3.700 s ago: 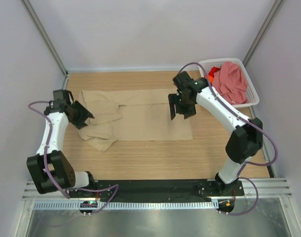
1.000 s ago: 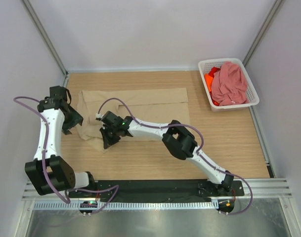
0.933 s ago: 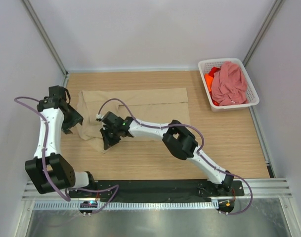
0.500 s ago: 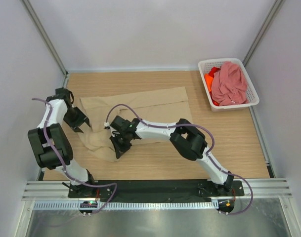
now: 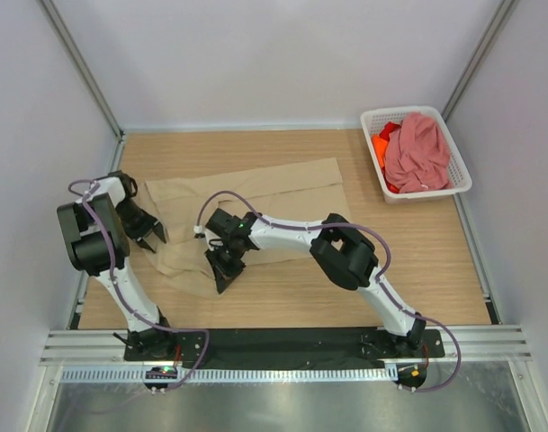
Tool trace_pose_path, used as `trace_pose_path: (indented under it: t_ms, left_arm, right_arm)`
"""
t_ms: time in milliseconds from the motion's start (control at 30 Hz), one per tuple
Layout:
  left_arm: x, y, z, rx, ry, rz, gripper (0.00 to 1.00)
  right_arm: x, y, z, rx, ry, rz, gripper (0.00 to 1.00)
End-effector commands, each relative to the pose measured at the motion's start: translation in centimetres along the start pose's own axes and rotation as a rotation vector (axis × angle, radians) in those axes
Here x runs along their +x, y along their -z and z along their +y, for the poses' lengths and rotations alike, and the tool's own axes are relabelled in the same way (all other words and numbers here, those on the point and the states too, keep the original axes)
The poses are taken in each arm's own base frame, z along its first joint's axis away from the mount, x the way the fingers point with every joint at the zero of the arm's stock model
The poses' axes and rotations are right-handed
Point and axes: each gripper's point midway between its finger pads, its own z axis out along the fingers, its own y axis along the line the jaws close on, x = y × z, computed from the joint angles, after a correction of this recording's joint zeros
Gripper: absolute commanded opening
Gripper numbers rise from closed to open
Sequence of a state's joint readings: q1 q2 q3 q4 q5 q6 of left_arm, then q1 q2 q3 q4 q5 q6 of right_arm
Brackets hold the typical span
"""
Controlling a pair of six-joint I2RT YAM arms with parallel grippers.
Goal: Fold and stack the t-shirts
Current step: Fold the tshirt
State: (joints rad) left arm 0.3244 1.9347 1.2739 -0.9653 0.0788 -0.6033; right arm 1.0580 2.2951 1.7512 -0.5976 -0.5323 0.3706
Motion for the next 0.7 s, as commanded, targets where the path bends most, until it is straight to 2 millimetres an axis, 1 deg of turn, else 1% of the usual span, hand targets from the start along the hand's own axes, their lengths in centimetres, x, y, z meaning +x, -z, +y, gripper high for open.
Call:
trace_pose_path:
  t_ms: [0,33,67,133,167,200,233,267,333,400,433,467,500,533,567,600,633,667]
  left_arm:
    - [-3.7,-1.2,-0.8,-0.005,0.004,-0.082,0.45]
    - [-4.8,-0.7,-1.4,0.002,0.0,-0.103,0.45]
    - [-5.0,-1.6,-1.5,-0.009,-0.002,-0.08,0.45]
    - [-6.0,-1.8,-2.3,0.007,-0.016,-0.079,0.45]
    - [-7.0,-1.4,-3.0,0.021,-0.024,-0.101,0.45]
    - [-7.2,-2.0,-3.0,0.011,-0.031,-0.085,0.45]
    - [-7.6,-1.9,-3.2,0.014,-0.046,-0.088,0.45]
    - [-8.5,-1.2,-3.6,0.019,-0.053,-0.112,0.45]
    - [-8.8,-0.6,-3.9,0.027,-0.068,-0.121,0.47]
    - [-8.9,0.6,-4.0,0.037,-0.082,-0.141,0.48]
    - [-8.6,2.5,-3.6,0.031,-0.074,-0.173,0.48]
    - [-8.4,3.6,-3.6,0.042,-0.059,-0.198,0.5]
    - [-7.3,3.6,-2.8,0.037,-0.05,-0.192,0.55]
    - [-7.3,6.5,-2.9,0.077,-0.045,-0.273,0.59]
    - [-6.8,7.3,-2.7,0.087,-0.04,-0.289,0.63]
    - [-6.1,8.1,-2.2,0.097,-0.019,-0.302,0.64]
    - [-5.8,10.1,-1.9,0.132,-0.004,-0.344,0.65]
    - [-5.3,11.0,-1.6,0.14,0.01,-0.355,0.67]
  right_arm:
    - [-0.2,1.3,1.2,-0.027,0.009,-0.003,0.03]
    - [-0.2,1.2,1.0,-0.028,0.007,-0.004,0.03]
    - [-0.2,1.1,1.0,-0.025,0.003,-0.006,0.03]
    - [-0.3,1.0,0.6,-0.016,-0.001,-0.003,0.03]
    - [-0.7,1.0,0.5,-0.016,-0.003,-0.008,0.03]
    - [-0.8,1.0,0.4,-0.016,-0.005,-0.006,0.03]
    - [-0.7,0.8,0.0,-0.008,-0.017,0.006,0.03]
    - [-1.4,0.9,0.0,-0.011,-0.016,-0.004,0.03]
    - [-1.7,1.0,-0.2,-0.016,-0.025,0.0,0.03]
    - [-3.0,1.6,0.1,-0.022,-0.023,-0.023,0.04]
    - [-3.4,2.0,0.2,-0.02,-0.022,-0.034,0.04]
    - [-4.2,2.5,0.6,-0.017,-0.008,-0.06,0.04]
    - [-4.7,3.2,1.0,-0.012,0.002,-0.082,0.06]
    - [-5.3,3.6,1.2,-0.01,0.011,-0.105,0.07]
    - [-6.1,4.1,1.8,-0.016,0.029,-0.13,0.09]
    - [-6.6,4.4,2.2,-0.024,0.035,-0.145,0.12]
    - [-7.3,4.4,2.5,-0.03,0.046,-0.169,0.13]
    - [-8.3,4.7,3.0,-0.033,0.057,-0.196,0.15]
